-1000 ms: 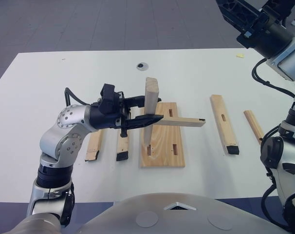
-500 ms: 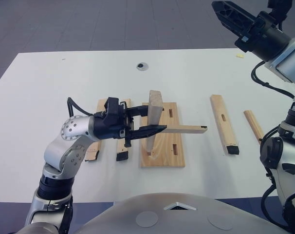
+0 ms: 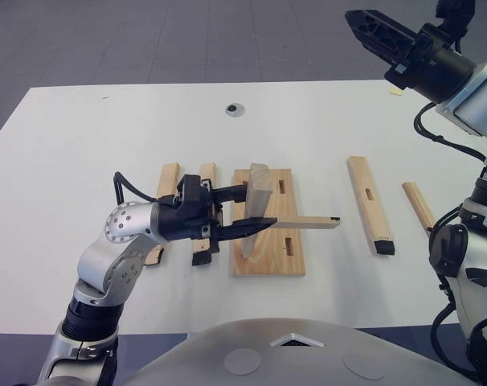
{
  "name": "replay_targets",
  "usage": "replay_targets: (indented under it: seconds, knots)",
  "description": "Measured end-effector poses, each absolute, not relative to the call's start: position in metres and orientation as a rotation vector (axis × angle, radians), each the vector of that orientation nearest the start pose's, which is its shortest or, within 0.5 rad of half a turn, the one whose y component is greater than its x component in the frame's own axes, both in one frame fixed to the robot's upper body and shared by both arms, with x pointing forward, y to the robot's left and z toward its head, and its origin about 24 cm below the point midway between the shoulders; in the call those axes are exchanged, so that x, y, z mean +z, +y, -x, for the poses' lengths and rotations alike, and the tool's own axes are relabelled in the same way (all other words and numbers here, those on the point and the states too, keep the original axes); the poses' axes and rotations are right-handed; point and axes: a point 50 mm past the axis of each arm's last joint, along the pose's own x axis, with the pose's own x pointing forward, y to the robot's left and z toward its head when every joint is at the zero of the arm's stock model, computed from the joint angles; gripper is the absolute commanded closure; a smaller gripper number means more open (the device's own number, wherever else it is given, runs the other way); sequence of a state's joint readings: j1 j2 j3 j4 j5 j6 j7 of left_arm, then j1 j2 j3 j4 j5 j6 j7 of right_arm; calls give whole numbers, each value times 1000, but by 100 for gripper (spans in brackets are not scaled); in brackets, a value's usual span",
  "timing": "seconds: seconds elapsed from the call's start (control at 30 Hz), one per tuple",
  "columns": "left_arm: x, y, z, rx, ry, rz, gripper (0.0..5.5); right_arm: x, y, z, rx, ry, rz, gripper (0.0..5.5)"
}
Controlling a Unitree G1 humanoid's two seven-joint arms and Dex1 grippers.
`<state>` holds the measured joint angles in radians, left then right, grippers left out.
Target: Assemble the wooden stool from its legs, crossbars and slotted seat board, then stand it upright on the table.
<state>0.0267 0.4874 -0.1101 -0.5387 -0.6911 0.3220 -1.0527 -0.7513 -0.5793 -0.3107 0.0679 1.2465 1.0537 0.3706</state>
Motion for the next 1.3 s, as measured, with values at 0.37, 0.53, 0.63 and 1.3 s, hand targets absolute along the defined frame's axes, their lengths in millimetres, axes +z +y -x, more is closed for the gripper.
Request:
replay_targets:
  seconds: [0.37,0.53,0.63,1.3]
  knots:
    - [126,125,-195,-1486,-156,98,343,246,-189,-310,914,83,-573,114]
    - [120,130,-197,-1503,-164,108,343,246,-187,-309,924,88,-571,114]
    - [114,137,-193,-1476,-165,120,343,246,-187,-309,924,89,-571,114]
    - [83,152,-183,-1365,-196,129,343,242,-189,-312,885,103,-580,114]
